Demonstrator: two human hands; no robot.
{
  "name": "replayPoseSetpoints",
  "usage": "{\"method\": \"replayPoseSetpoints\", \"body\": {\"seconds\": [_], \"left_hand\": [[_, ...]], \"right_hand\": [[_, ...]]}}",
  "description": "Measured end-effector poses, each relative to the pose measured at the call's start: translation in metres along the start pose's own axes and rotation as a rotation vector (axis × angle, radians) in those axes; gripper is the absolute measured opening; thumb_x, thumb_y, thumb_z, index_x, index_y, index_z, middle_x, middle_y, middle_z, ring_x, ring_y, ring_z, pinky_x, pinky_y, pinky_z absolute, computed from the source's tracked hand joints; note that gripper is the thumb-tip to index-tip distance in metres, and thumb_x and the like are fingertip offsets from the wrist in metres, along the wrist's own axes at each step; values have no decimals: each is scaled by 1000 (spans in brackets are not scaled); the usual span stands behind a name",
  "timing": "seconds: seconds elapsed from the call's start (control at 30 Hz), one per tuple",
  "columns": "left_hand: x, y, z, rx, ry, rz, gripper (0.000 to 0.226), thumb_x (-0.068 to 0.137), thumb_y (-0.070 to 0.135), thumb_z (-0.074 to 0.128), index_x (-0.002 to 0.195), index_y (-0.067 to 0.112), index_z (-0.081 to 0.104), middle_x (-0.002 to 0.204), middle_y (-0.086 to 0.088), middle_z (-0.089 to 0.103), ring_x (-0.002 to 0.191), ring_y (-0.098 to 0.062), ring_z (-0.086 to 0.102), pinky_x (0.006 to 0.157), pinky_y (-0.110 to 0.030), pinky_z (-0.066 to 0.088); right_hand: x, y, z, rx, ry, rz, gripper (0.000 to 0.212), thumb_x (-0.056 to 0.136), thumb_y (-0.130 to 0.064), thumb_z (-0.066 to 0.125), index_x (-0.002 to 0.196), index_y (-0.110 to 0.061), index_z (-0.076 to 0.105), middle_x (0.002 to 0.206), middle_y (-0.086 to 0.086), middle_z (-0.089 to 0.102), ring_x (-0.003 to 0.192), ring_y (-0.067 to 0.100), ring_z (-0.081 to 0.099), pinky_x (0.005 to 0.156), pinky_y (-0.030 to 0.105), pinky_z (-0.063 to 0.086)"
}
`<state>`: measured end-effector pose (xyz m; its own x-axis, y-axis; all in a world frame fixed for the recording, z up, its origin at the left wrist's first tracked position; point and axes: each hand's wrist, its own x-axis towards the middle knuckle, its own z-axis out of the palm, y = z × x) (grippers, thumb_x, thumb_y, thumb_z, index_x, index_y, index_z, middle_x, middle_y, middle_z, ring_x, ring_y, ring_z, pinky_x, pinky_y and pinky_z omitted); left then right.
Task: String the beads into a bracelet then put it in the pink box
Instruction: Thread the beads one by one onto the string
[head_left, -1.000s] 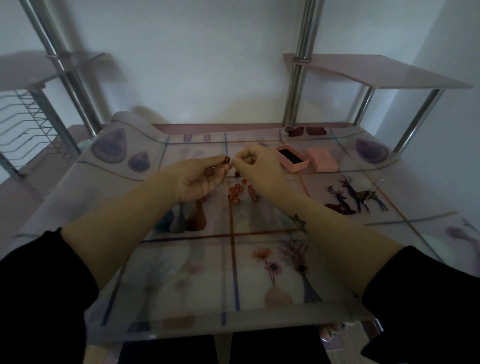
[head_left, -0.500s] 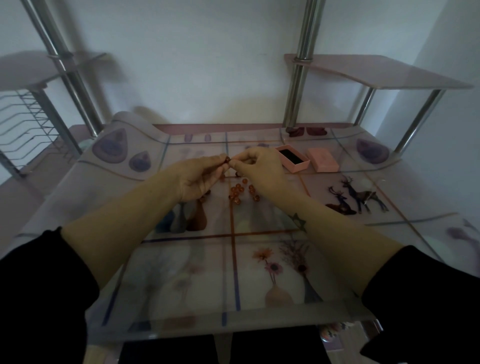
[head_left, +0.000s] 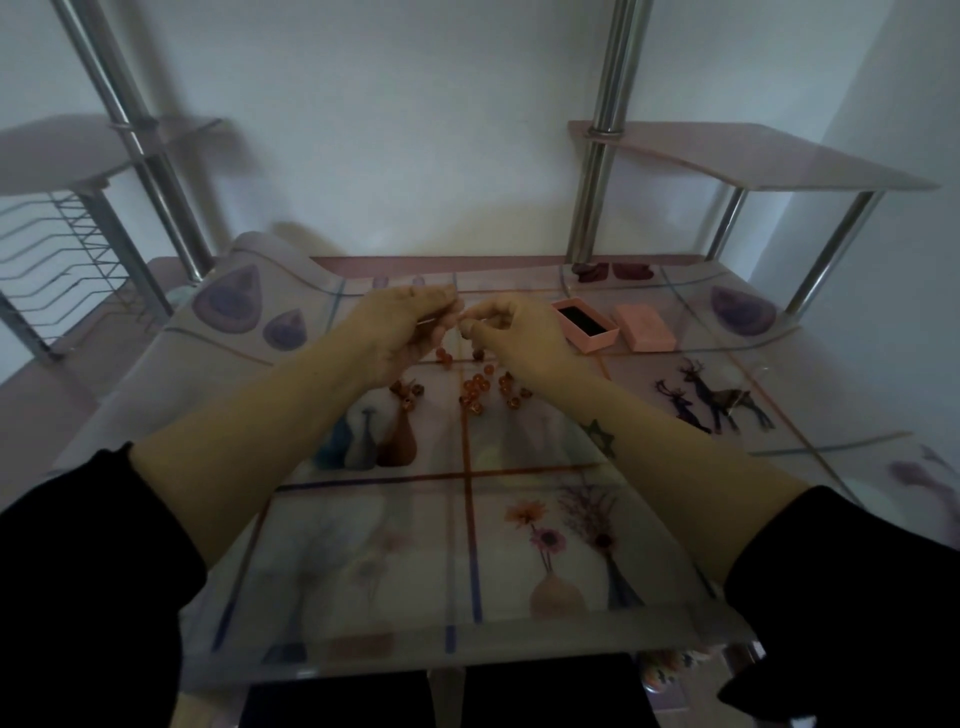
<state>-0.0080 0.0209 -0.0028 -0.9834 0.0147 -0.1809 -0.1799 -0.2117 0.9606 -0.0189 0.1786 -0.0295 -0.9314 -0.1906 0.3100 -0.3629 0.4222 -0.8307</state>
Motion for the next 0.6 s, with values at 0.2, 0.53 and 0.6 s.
{"method": "replayPoseSetpoints", "body": {"seconds": [0.2,0.53,0.6], "left_hand": [[-4,26,9,-227,-75,88,7,92,11,62,88,5,62,73,-5,72,70,-11,70,61,-17,55],[-7,28,14,35,-16,148,6,92,0,57,92,-2,63,87,-17,70,73,-17,72,65,-21,57],[-7,27,10,157,29,200,7,91,0,59,87,0,64,80,-14,69,63,-12,69,60,-19,56]], "right_hand": [[3,1,-13,-39,-67,34,8,89,-10,65,92,-15,71,76,-6,66,62,6,62,56,15,49],[11,-21,-17,527,-182,189,26,92,3,51,113,-4,64,92,15,70,65,20,68,61,31,57],[11,-19,-16,513,-201,196,23,93,-2,56,114,-3,65,88,15,71,70,20,68,68,32,58]]}}
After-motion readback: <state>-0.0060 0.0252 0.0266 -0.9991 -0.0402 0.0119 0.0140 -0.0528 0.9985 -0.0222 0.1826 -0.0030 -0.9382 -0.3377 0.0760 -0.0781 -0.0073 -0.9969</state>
